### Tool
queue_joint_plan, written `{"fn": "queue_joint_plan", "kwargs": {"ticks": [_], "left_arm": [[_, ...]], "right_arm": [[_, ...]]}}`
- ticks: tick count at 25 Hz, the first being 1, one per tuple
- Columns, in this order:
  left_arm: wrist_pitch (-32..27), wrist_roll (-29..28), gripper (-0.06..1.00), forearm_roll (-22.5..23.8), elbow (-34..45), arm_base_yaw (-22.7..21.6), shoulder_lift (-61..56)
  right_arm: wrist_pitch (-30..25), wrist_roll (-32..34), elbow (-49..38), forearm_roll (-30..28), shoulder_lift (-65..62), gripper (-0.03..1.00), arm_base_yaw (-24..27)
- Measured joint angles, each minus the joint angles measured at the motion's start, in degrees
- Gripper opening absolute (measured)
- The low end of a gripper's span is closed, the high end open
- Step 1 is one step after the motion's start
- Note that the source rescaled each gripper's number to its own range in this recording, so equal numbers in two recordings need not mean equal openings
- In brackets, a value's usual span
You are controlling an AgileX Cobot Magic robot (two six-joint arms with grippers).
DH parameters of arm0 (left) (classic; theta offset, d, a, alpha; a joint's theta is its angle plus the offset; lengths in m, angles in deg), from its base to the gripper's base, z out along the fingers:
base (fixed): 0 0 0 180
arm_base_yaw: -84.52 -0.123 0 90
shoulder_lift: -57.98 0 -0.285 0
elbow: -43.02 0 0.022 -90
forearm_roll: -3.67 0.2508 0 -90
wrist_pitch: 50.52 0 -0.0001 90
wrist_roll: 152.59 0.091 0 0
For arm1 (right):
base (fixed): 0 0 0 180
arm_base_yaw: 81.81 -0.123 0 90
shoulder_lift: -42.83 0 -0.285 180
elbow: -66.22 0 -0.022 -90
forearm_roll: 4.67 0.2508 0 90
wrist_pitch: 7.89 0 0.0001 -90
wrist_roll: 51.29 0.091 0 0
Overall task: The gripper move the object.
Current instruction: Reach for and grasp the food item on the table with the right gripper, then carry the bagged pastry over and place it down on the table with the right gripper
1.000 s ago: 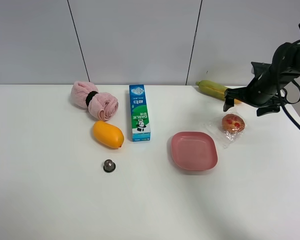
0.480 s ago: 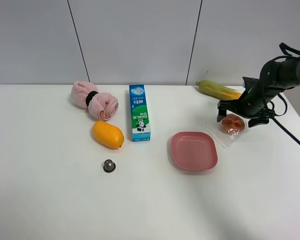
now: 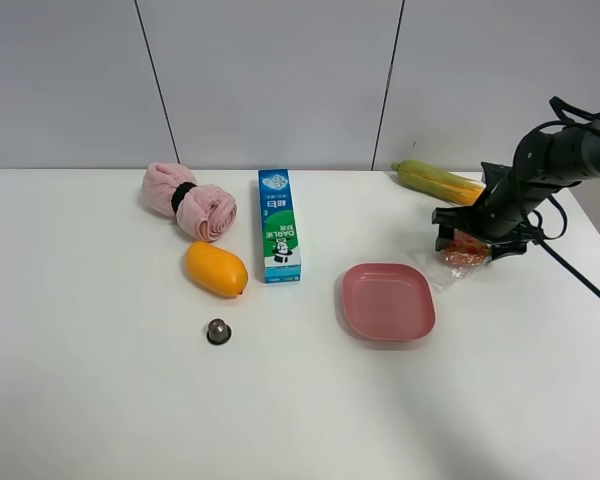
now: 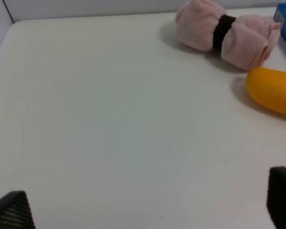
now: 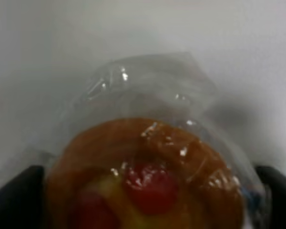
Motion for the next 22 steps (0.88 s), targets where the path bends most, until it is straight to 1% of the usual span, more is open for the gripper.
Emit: {"fn": "queue_joint_plan", "kwargs": {"ticks": [1, 2, 3, 6, 11, 15, 17, 18, 20, 22], "left_arm": [[0.0, 0.0, 1.0, 0.0, 0.0, 0.0, 0.0], [0.0, 0.0, 1.0, 0.0, 0.0, 0.0, 0.0], [0.0, 0.0, 1.0, 0.0, 0.0, 0.0, 0.0], [0.0, 0.0, 1.0, 0.0, 0.0, 0.0, 0.0], [0.0, 0.0, 1.0, 0.0, 0.0, 0.0, 0.0], [0.0, 0.0, 1.0, 0.0, 0.0, 0.0, 0.0], [0.0, 0.0, 1.0, 0.0, 0.0, 0.0, 0.0], [0.0, 0.0, 1.0, 0.0, 0.0, 0.0, 0.0], [0.0, 0.0, 1.0, 0.0, 0.0, 0.0, 0.0], [0.0, 0.0, 1.0, 0.0, 0.0, 0.0, 0.0]], "right_arm": [[0.0, 0.0, 0.0, 0.1, 0.0, 0.12, 0.0], [0.0, 0.0, 0.0, 0.1, 0.0, 0.12, 0.0], [0.0, 0.0, 0.0, 0.4, 0.0, 0.0, 0.0], [-0.8, 0.0, 0.0, 1.2, 0.0, 0.01, 0.0], [-5.8, -0.2, 0.0, 1.4, -1.9, 0.01, 0.0], [-9.7, -1.5, 0.0, 1.8, -8.1, 0.01, 0.0], [-11.8, -2.1, 0.1, 3.6, -12.0, 0.01, -0.3], [-14.9, -4.1, 0.1, 5.0, -16.0, 0.01, -1.6], [-18.4, -6.8, 0.1, 5.9, -19.5, 0.01, -4.6], [-22.1, -8.5, 0.1, 6.3, -22.1, 0.01, -8.8]]}}
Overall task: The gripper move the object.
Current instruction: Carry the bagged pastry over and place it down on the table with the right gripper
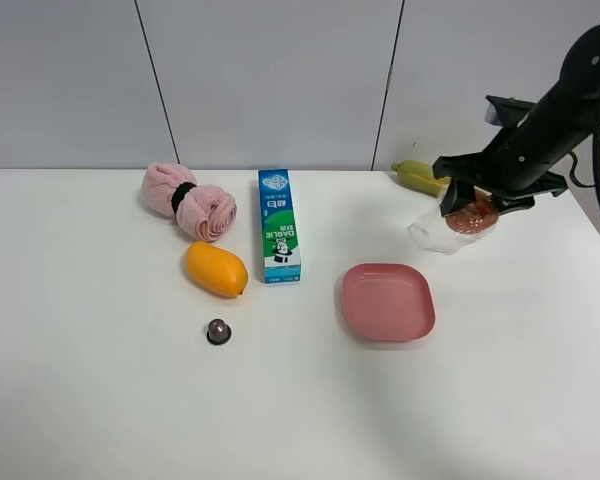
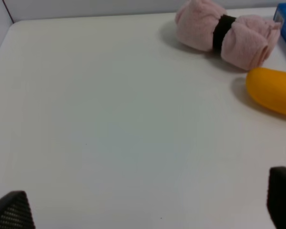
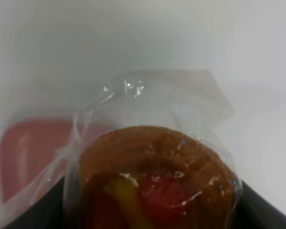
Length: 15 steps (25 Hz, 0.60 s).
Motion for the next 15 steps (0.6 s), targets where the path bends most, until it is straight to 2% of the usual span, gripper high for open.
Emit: {"fn": "queue_joint_plan", "kwargs": {"ticks": [4, 9, 15], "left_arm": [[0.0, 0.0, 1.0, 0.0, 0.0, 0.0, 0.0], [0.0, 0.0, 1.0, 0.0, 0.0, 0.0, 0.0], [0.0, 0.0, 1.0, 0.0, 0.0, 0.0, 0.0]], "right_arm": [[-1.9, -0.8, 0.0, 0.3, -1.6, 0.01, -11.2], [3.8, -0.9, 0.0, -1.6, -0.4, 0.01, -25.0], [8.5, 0.0, 0.0, -5.6, 4.4, 0.01, -34.4]]}}
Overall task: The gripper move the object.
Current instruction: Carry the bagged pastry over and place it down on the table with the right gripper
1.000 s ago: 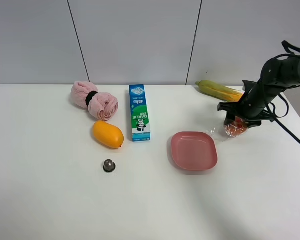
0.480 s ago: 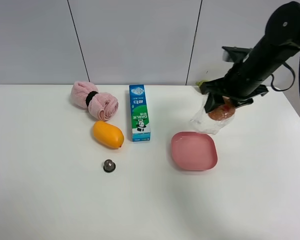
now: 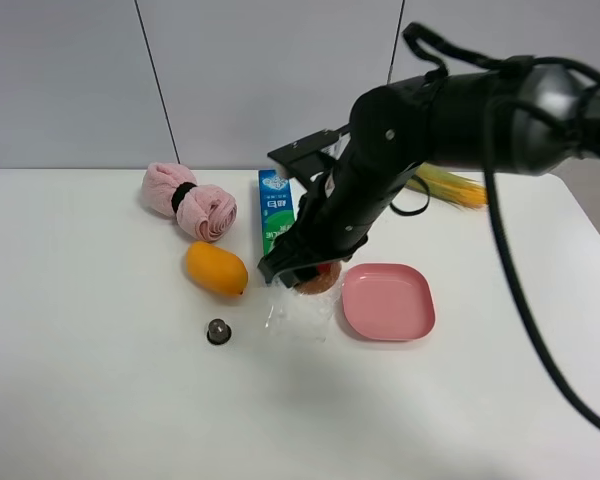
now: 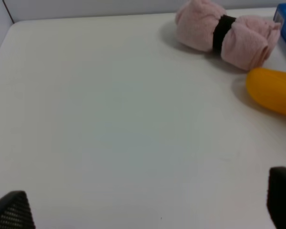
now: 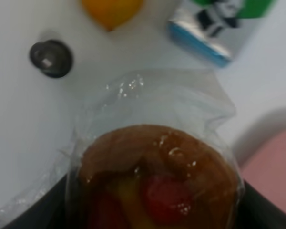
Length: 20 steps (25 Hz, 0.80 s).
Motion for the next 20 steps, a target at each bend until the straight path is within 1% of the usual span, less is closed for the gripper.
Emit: {"fn": "queue_joint_plan", "kwargs": {"ticks": [2, 8, 12, 14, 20], "left_arm": [[0.0, 0.0, 1.0, 0.0, 0.0, 0.0, 0.0], [0.0, 0.0, 1.0, 0.0, 0.0, 0.0, 0.0], [0.0, 0.0, 1.0, 0.0, 0.0, 0.0, 0.0], [0.0, 0.0, 1.0, 0.0, 0.0, 0.0, 0.0], [0.0, 0.0, 1.0, 0.0, 0.0, 0.0, 0.0]], "right_arm": [[0.1, 1.4, 0.0, -0.2, 2.5, 0.01, -1.4], [1.9, 2.0, 0.0, -0.4, 8.3, 0.01, -1.7], [5.7, 2.0, 0.0, -1.1, 11.3, 0.01, -1.7], [6.7, 2.0, 0.0, -1.1, 13.0, 0.01, -1.7], [7.0, 2.0, 0.0, 0.6, 16.0, 0.01, -1.7]]}}
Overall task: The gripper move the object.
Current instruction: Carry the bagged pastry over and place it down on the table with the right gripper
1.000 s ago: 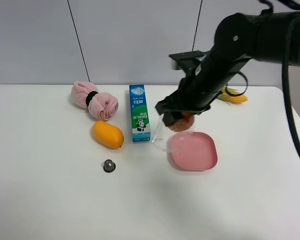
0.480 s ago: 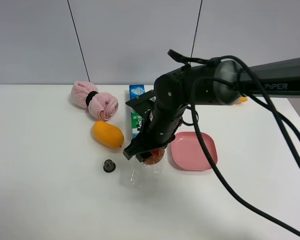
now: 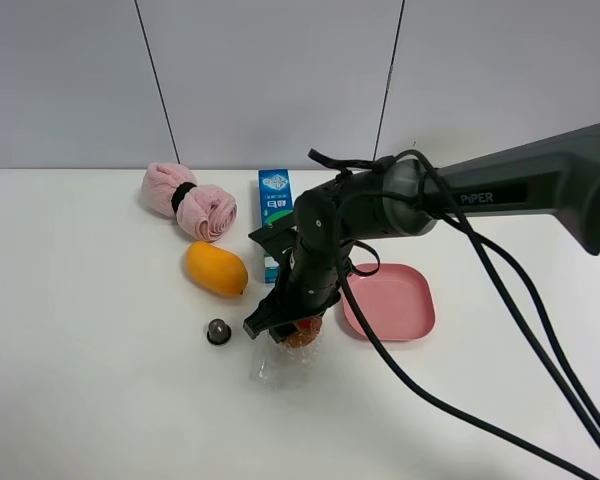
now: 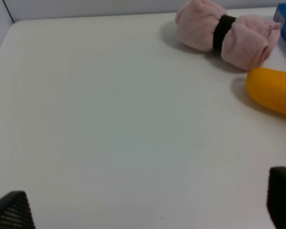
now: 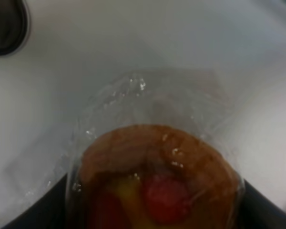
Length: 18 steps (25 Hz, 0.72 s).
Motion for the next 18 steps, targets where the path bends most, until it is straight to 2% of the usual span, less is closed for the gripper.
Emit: {"fn": "queue_joint_plan", "kwargs": {"ticks": [18], "left_arm": [[0.0, 0.0, 1.0, 0.0, 0.0, 0.0, 0.0]], "right_arm": [[-1.2, 1.9, 0.0, 0.0, 0.5, 0.01, 0.0]]}}
